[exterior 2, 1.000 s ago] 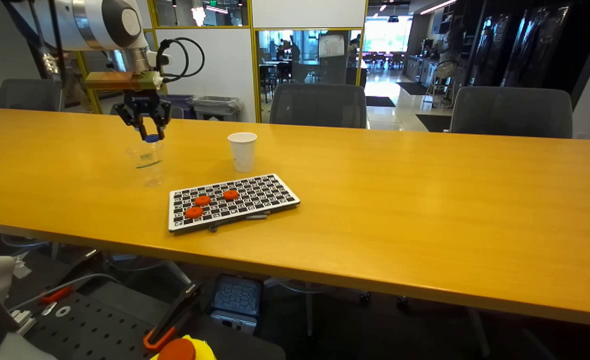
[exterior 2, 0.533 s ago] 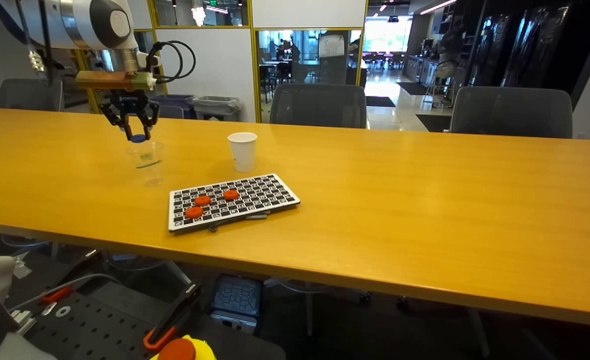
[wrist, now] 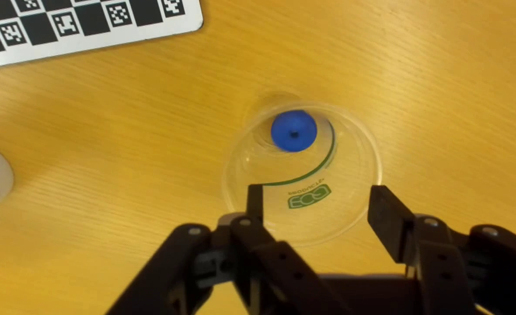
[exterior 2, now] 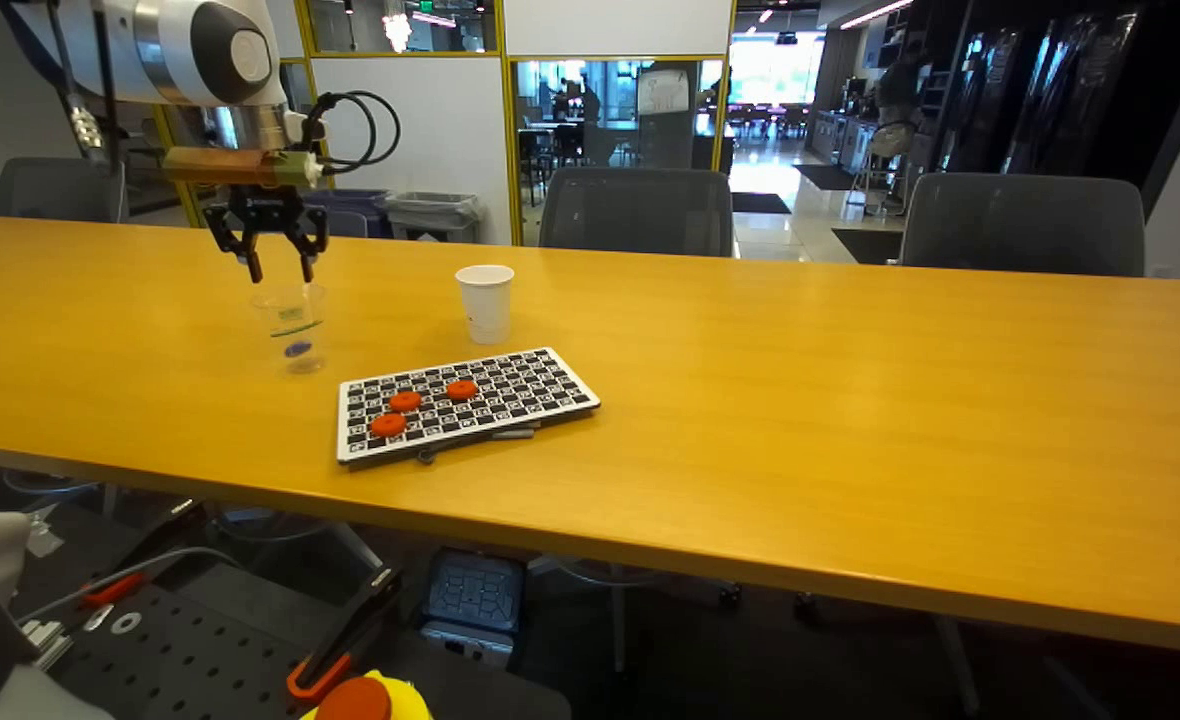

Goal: Put the orange objects in the white cup and the other objects inside the transparent cup.

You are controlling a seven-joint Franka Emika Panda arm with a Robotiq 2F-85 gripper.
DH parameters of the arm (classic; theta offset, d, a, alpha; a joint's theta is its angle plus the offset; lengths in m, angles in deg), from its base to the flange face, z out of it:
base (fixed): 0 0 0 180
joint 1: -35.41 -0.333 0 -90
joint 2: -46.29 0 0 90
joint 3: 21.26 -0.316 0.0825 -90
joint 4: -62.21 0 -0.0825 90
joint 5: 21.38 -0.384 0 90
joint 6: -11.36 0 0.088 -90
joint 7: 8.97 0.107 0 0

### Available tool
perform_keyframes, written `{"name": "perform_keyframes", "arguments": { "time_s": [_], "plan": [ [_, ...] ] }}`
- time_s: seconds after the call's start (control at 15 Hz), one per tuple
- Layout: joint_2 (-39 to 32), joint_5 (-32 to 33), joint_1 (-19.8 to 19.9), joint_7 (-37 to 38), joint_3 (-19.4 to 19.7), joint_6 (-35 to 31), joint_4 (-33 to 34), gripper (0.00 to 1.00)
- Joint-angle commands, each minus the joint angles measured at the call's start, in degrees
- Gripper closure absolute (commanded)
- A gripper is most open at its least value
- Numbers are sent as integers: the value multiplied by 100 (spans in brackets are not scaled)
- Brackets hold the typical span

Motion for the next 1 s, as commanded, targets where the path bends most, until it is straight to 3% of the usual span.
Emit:
{"name": "perform_keyframes", "arguments": {
  "time_s": [0.0, 0.47, 0.93],
  "plan": [
    [-25, 89, 6, 195, 105, 116, 166, 2],
    [468, 200, 186, 958, 527, -94, -330, 0],
    [238, 423, 548, 1469, 1019, -122, -619, 0]
  ]
}}
